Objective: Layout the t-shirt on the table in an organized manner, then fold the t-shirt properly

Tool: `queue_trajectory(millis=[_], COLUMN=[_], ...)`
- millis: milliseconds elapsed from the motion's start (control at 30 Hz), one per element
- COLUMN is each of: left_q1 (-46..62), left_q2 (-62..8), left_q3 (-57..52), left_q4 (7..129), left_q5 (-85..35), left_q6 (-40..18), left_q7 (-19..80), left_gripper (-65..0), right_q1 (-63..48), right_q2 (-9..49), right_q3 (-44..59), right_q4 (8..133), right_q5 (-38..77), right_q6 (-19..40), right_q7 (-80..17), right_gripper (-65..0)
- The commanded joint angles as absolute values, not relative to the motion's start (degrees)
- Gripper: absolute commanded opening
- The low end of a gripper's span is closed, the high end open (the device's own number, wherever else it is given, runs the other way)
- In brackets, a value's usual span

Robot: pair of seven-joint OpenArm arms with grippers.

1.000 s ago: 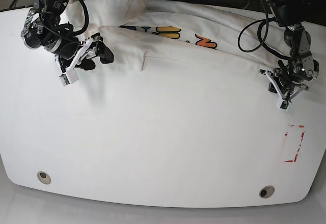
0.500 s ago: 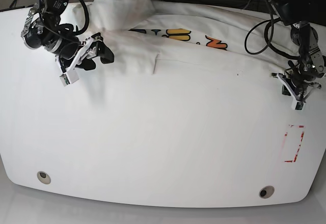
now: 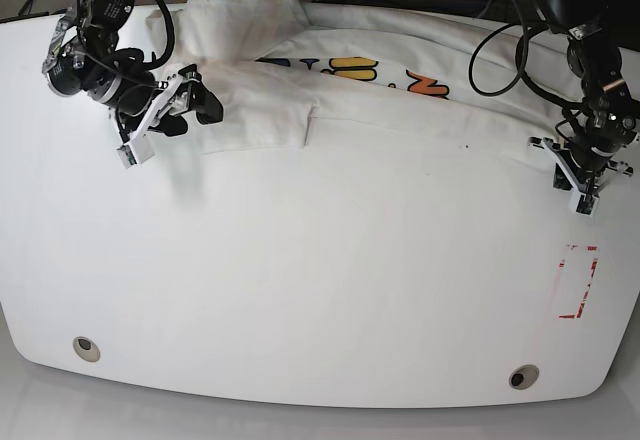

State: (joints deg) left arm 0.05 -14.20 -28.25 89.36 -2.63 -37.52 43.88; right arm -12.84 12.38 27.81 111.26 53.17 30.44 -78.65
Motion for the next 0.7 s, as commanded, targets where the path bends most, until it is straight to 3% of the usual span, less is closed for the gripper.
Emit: queue_trajectory(millis=[0, 667], left_q1=[0.5, 10.0], left_q2=[-15.1, -15.1], left_q3=[-28.4, -31.9], left_q4=[92.4, 104.4], left_q5=[-3.2, -3.3], left_q6=[-37.4, -37.5], left_q7=[42.7, 42.8], left_gripper=[-62.3, -62.3], right_q1=[-12.3, -12.2], right_q2=[13.1, 13.1], right_q3=[28.1, 27.8], right_q4=[112.1, 112.1], right_q5=[53.4, 50.9], right_q6=[30.5, 30.5], right_q7=[-77.8, -77.8], right_gripper=[-22.5, -22.5])
